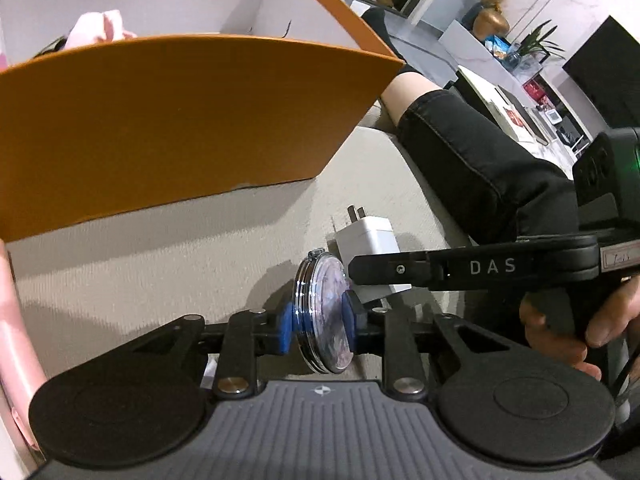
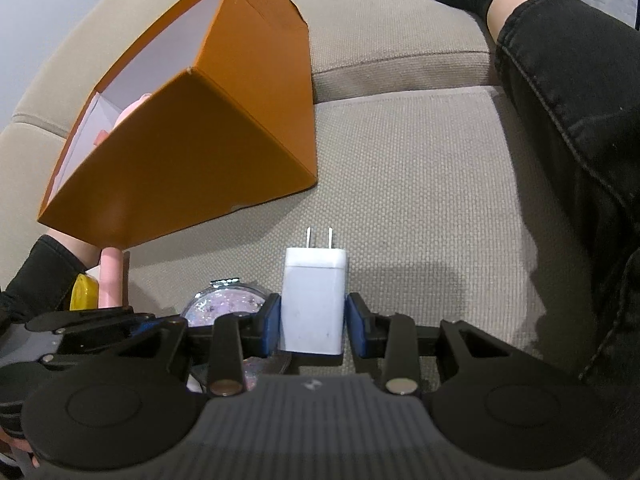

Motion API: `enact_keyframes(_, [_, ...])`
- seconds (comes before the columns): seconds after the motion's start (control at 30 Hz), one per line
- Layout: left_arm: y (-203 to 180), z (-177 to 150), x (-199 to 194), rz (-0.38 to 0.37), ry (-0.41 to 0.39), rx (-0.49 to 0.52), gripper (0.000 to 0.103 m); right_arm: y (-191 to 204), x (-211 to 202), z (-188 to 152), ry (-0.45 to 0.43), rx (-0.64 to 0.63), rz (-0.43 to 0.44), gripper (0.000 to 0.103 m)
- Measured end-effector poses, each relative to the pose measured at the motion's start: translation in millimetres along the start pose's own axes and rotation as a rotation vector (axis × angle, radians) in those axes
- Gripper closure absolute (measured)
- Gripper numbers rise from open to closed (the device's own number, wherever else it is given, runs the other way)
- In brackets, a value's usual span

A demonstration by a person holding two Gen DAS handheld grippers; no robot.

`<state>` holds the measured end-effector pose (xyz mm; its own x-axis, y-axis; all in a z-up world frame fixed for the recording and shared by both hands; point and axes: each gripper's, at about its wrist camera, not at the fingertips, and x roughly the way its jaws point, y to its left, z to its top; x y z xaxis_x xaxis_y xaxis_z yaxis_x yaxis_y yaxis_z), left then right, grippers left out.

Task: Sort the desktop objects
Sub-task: 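Grasp the white charger with the right tool while the left tool grasps the glitter mirror, then carry the white charger and glitter mirror with both tools over the box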

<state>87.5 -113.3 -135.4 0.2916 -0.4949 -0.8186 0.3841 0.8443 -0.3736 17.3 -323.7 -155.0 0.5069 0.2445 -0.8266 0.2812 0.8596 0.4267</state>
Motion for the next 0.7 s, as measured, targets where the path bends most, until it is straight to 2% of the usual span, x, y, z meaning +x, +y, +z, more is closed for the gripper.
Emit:
enact_keyframes(0.13, [0.4,-0.3,-2.0,-0.002,0.000,-0.013,0.075,0.2,0.2,0.6,-0.001,-0.001,-0.001,0.065])
enact_keyframes(0.33, [2.8,-0.4,-12.1,-0.040,-0.033,-0.050,0.088,0.2,-2.7,-0.6,-0.014,0.005,-0.004,0.066])
enact_keyframes(0.4, [3.7,0.7,-18.3,-0.033,-0.046,-0.058,0.088,2.3,-7.1,-0.2,-0.026,-0.004,-0.011,0.066])
enact_keyframes(0.57, [5.0,7.9,-48.9,-0.063,-0.102,-0.073,0.088,9.3,-34.2,3.4,-0.058,-0.033,0.028,0.067])
enact_keyframes(0.7, [0.0,19.7,-84.6,-0.081,-0.173,-0.040,0.088,26.4,-66.1,12.1,-0.101,-0.094,0.080,0.067])
